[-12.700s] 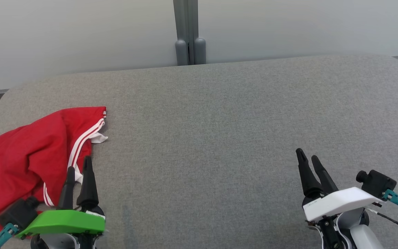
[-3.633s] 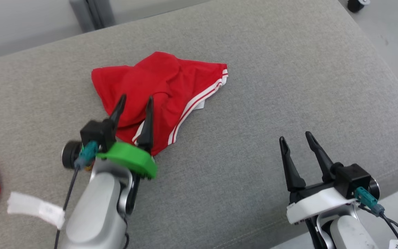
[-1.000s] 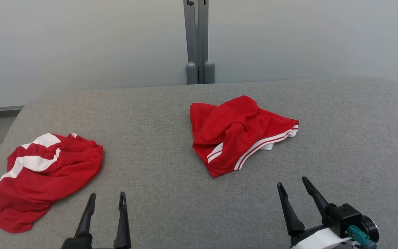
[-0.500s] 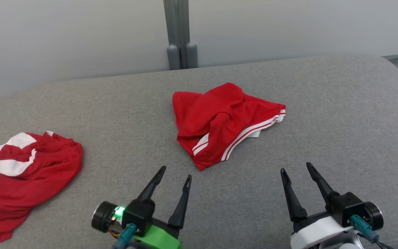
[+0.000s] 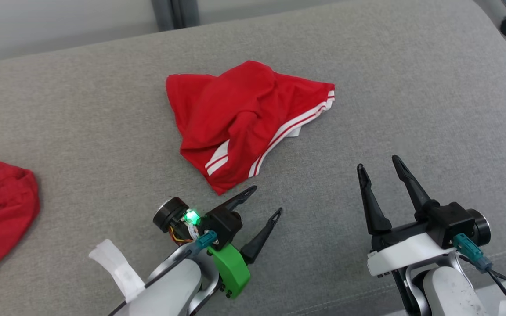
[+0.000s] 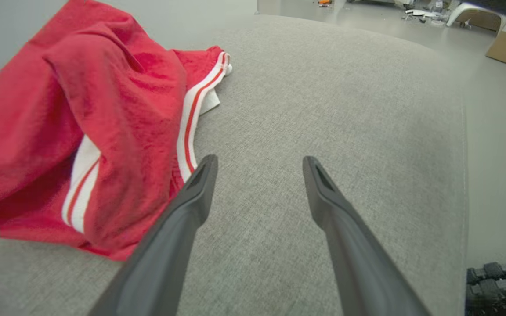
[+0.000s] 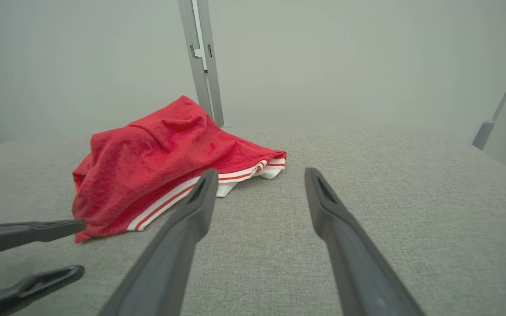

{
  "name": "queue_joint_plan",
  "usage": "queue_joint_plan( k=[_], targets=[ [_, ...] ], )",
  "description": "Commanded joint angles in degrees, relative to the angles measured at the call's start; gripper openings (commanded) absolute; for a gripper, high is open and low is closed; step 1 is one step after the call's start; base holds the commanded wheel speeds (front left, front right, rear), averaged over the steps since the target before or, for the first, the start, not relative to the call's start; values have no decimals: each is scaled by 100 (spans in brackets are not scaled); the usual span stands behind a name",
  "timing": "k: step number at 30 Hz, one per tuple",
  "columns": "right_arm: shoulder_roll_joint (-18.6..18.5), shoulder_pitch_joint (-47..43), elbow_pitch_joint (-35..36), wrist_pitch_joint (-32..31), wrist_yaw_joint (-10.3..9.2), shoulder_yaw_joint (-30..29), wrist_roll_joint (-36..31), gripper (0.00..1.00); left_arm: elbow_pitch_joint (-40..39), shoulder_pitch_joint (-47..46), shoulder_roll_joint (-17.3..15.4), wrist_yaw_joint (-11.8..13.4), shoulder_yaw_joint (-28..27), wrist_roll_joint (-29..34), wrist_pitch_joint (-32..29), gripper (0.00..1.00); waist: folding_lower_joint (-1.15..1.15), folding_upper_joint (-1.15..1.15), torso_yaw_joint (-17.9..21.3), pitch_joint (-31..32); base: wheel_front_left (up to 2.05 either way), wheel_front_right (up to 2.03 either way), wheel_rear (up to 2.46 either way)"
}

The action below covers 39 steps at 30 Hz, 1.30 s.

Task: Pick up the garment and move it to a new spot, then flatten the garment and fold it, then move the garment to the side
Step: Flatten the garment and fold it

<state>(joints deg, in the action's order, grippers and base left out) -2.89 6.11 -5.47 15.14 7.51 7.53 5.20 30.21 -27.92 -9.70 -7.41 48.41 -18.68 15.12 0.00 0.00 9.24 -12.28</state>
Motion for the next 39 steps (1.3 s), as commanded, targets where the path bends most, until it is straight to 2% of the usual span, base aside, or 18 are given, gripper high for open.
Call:
queue_joint_plan(
  k=[1,5,13,14,15,16,17,20,25,31,33,36,39],
  targets=[
    [1,81,21,1,-4,-8,41,100,48,-248,-96,-2,149,-179,3,100,0,0,513,-559,0,0,0],
    [2,133,31,1,-4,10,107,100,330,-594,-272,3,210,-179,3,100,0,0,609,-690,0,0,0],
    [1,195,68,1,-4,-6,148,100,845,-751,-159,210,-368,187,3,100,0,0,636,-812,0,0,0],
    [0,218,64,1,-4,-11,137,100,929,-768,-135,228,-406,229,0,92,0,0,634,-819,0,0,0],
    [0,232,61,1,-4,-16,129,100,1016,-776,-118,246,-444,252,-2,75,0,0,633,-823,0,0,0],
    [1,242,60,1,-4,-20,118,100,1124,-780,-105,268,-493,279,-5,49,0,0,631,-828,0,0,0],
    [0,250,61,1,-4,-22,109,100,1207,-787,-87,299,-528,303,-8,33,0,0,629,-832,0,0,0],
    [1,267,74,1,-4,-8,93,100,1629,-793,6,482,-753,209,-23,0,0,0,619,-832,0,0,0],
    [0,239,31,1,-4,14,96,100,1745,-850,181,362,-927,143,-21,0,0,0,602,-742,0,0,0],
    [0,116,-62,1,-4,37,212,100,1121,-884,490,27,-1073,-386,2,0,0,0,623,-456,0,0,0],
    [0,96,-91,1,-4,80,266,100,941,-1043,544,-4,-926,-725,-32,0,0,0,673,-326,0,0,0],
    [-4,61,-121,1,-4,166,369,100,329,-1468,623,-13,-481,-1546,-369,0,0,0,814,-144,0,0,0],
    [-1,35,-133,1,-4,227,467,100,-253,-2076,527,-14,-390,-2317,-764,0,0,0,978,-16,0,0,0]
  ],
)
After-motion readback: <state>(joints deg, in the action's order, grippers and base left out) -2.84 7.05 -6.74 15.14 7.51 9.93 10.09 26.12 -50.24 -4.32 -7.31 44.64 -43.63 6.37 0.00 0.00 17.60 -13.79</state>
